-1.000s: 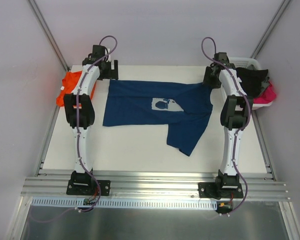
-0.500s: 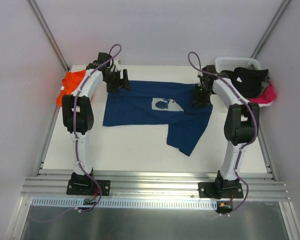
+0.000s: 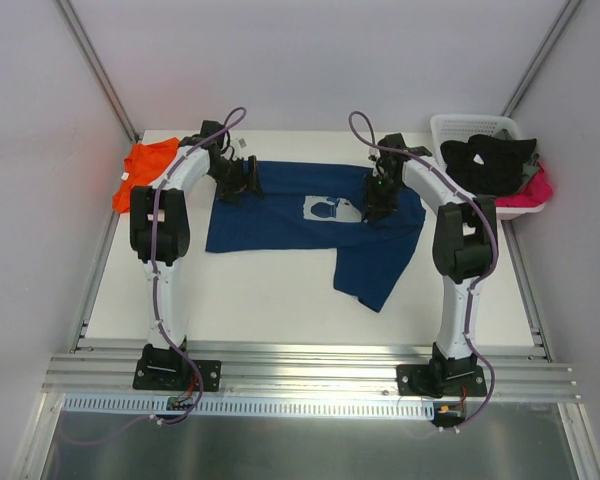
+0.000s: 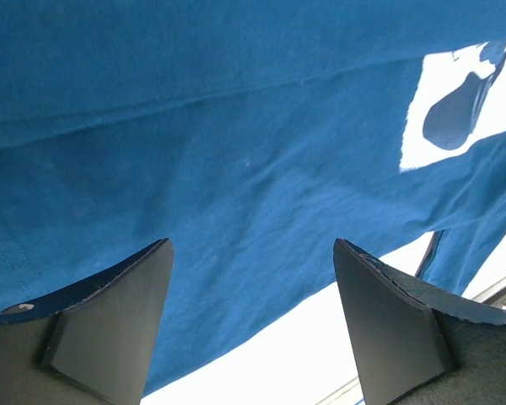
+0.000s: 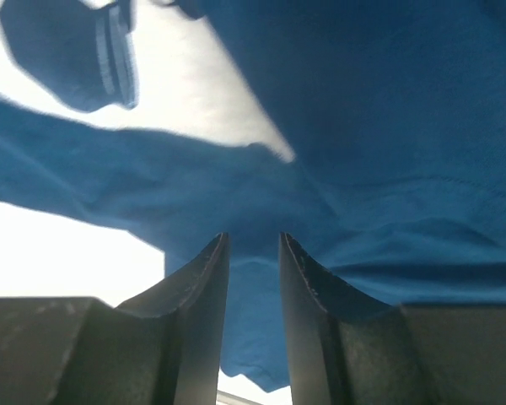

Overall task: Fold and stack the t-shirts
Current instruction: Fold the tshirt

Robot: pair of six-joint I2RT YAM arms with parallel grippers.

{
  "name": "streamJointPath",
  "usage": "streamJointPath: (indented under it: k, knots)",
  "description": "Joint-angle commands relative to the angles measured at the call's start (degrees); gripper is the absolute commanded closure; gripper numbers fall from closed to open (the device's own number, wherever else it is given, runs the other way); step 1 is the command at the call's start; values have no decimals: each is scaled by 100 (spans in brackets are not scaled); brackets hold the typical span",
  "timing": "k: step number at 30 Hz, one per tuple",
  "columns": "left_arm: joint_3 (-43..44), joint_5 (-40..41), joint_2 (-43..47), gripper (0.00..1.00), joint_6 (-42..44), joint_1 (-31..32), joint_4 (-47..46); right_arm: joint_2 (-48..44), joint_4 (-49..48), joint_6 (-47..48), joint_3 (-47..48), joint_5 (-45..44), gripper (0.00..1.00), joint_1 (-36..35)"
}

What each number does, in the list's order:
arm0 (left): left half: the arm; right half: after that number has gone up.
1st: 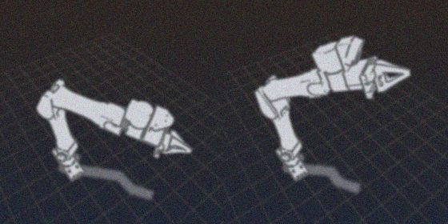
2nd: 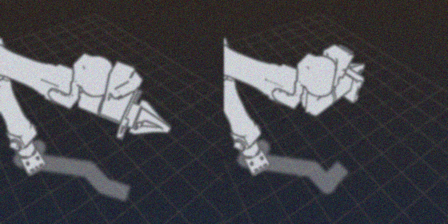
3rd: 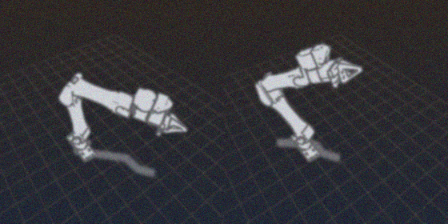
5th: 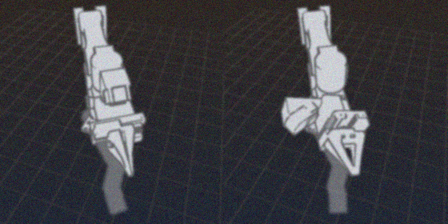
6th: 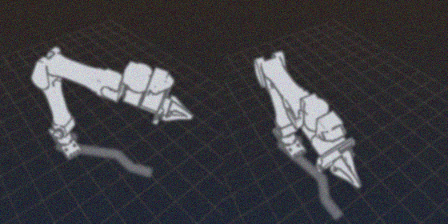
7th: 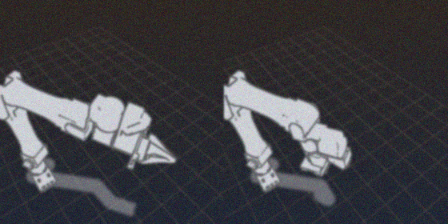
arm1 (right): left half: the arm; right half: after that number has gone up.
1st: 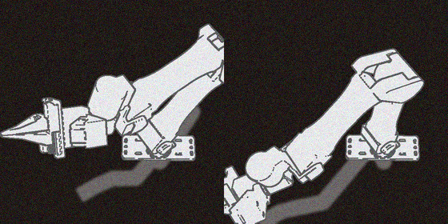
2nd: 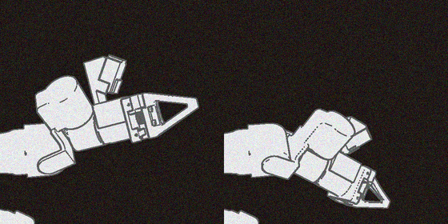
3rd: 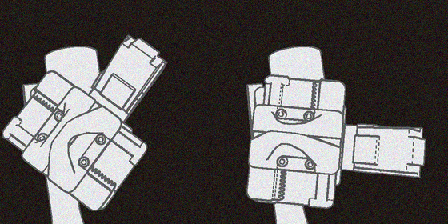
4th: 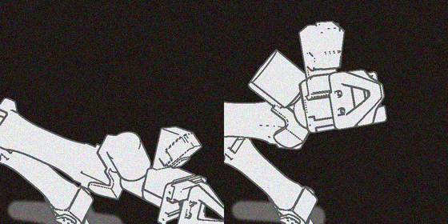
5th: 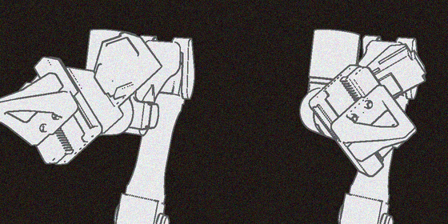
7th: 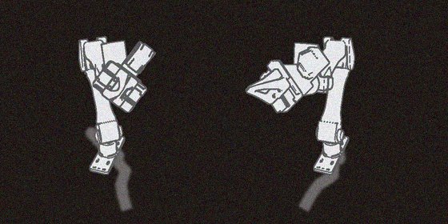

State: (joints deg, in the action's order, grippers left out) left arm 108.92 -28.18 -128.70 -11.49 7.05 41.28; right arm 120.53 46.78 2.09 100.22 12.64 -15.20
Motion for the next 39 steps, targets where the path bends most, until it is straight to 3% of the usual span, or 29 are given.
streamJointPath:
  k: [1, 10, 29, 33, 36, 39]
  knots:
    - [-47, -100, 276, 23, -64, -19, 117, 84, 41, 125, 322, -183, 67, 131]
    - [-20, 6, 232, 22, 15, -19, 118, 419, 24, 371, 744, -482, 67, 395]
    - [15, 24, 223, 22, -64, -19, 117, 436, 41, 477, 208, -210, 61, 351]
    - [59, 50, 223, 22, -64, -19, 117, 463, 41, 521, 138, -69, 91, 351]
    - [41, 50, 241, 22, -56, -19, 117, 471, 50, 503, 269, -43, 99, 307]
    - [6, 50, 249, 22, -73, -19, 109, 410, 76, 416, 401, -34, 100, 246]
